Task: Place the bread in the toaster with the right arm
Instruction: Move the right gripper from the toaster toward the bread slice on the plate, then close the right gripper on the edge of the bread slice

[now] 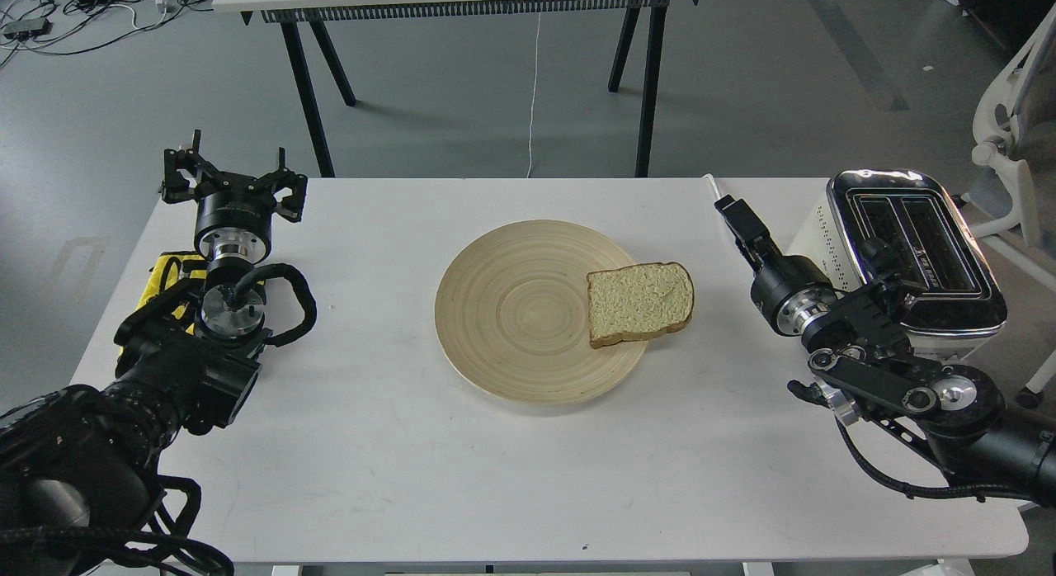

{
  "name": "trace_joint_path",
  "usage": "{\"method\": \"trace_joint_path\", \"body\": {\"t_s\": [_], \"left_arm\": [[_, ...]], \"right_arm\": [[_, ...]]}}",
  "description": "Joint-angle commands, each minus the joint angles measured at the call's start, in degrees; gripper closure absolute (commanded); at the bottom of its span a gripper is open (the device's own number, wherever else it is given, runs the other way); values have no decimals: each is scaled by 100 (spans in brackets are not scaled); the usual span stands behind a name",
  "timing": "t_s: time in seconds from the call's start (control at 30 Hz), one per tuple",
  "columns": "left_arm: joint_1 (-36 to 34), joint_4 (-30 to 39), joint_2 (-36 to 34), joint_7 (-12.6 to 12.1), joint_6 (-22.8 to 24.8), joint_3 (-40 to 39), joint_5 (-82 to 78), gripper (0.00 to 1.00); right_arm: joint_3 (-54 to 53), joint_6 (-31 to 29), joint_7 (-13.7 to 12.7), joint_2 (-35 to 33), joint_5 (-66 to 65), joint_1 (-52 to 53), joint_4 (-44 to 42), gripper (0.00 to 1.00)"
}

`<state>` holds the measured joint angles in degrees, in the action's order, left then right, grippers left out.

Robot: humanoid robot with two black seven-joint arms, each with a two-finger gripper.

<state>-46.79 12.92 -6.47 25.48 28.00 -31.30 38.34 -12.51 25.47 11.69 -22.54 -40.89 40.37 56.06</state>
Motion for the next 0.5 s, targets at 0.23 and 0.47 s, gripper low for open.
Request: {"method": "trace_joint_path", "body": {"t_s": [0.23,0.47], "left_arm": [[3,0,-4,1,0,1,-2,0],[3,0,-4,1,0,1,-2,0]], "right_arm": [[65,-86,44,768,2,-275,-675,2],[451,-104,44,1005,11,-257,-675,22]]}}
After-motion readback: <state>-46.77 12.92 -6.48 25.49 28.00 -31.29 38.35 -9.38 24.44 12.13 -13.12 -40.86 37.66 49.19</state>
